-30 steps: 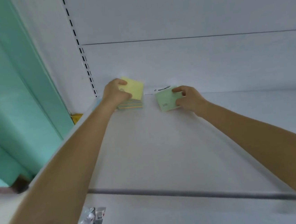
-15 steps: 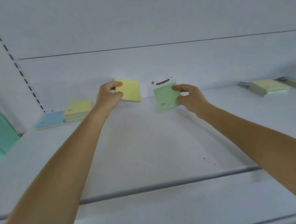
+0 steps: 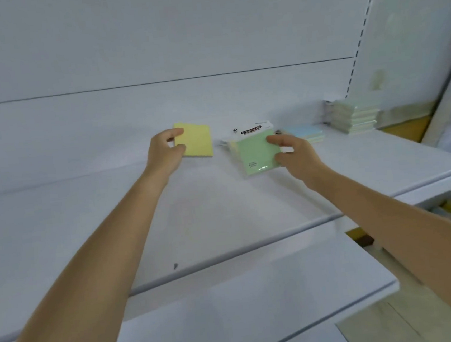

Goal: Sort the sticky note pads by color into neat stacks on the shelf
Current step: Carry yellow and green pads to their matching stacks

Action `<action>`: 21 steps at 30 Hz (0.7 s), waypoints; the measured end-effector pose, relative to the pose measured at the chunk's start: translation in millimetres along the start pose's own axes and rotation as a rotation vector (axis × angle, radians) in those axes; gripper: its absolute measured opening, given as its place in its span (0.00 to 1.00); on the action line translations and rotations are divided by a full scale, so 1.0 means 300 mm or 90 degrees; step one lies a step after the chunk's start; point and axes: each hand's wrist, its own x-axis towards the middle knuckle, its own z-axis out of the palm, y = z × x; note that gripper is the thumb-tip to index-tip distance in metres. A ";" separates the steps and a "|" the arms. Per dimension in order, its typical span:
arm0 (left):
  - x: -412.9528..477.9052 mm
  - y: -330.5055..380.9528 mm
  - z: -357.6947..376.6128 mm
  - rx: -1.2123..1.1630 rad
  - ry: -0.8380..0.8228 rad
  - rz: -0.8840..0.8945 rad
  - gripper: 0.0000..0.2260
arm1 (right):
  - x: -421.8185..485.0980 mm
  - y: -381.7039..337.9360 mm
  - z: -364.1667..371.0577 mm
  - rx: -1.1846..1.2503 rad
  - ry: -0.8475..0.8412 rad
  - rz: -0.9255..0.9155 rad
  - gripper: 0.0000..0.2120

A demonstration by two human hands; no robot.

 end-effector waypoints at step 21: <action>0.147 0.034 0.437 0.176 -0.060 -0.031 0.17 | 0.325 0.210 -0.299 0.034 0.077 0.036 0.23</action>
